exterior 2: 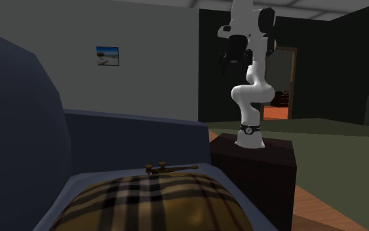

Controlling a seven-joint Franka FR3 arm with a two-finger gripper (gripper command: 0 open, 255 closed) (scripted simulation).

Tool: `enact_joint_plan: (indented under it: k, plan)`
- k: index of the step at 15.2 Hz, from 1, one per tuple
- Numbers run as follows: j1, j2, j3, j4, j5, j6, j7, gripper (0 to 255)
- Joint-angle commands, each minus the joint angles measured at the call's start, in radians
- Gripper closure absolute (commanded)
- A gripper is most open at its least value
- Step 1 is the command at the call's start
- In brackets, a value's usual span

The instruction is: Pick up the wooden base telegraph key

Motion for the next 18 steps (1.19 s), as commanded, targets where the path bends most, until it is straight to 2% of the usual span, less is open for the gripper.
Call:
enact_joint_plan:
  k: [1, 9, 18]
  plan:
    - [-0.011, 0.067, 0.002, 0.0, 0.001, 0.059, 0.034, 0]
    - [-0.053, 0.344, -0.004, 0.055, 0.0, 0.245, 0.15, 0]
    - [-0.089, 0.675, -0.028, 0.202, 0.01, 0.389, 0.262, 0]
